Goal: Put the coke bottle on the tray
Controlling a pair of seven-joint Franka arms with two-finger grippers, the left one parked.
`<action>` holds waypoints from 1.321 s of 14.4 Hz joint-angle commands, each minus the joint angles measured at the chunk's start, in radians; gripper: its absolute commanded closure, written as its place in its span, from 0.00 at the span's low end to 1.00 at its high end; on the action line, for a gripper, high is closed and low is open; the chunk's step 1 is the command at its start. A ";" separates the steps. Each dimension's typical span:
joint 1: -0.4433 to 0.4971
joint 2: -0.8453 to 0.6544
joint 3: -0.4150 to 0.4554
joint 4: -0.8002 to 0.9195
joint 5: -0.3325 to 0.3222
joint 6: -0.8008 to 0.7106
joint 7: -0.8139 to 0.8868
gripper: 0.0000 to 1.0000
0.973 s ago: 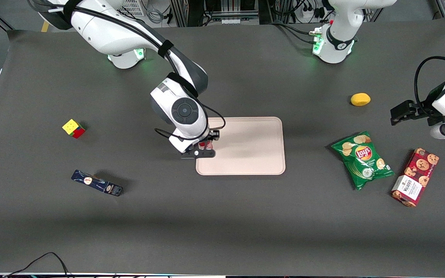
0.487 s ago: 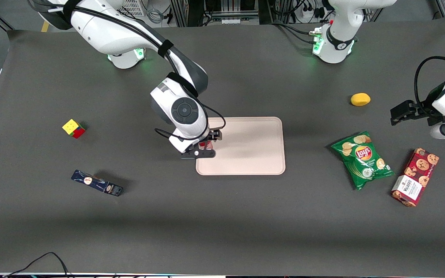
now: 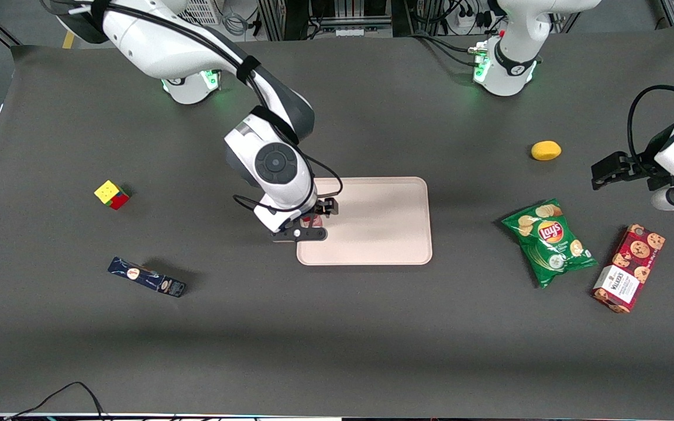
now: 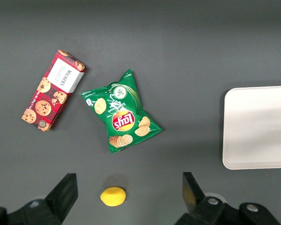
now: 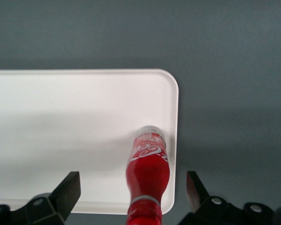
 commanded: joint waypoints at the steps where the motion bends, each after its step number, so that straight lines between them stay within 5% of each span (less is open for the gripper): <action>1: -0.008 -0.164 0.001 0.021 -0.014 -0.115 -0.014 0.00; 9: -0.092 -0.438 -0.137 0.084 -0.011 -0.409 -0.507 0.00; 11: -0.140 -0.475 -0.152 0.079 -0.006 -0.434 -0.520 0.00; 15: -0.186 -0.545 -0.261 0.004 0.107 -0.408 -0.551 0.00; 19: -0.229 -0.553 -0.272 -0.046 0.182 -0.347 -0.571 0.00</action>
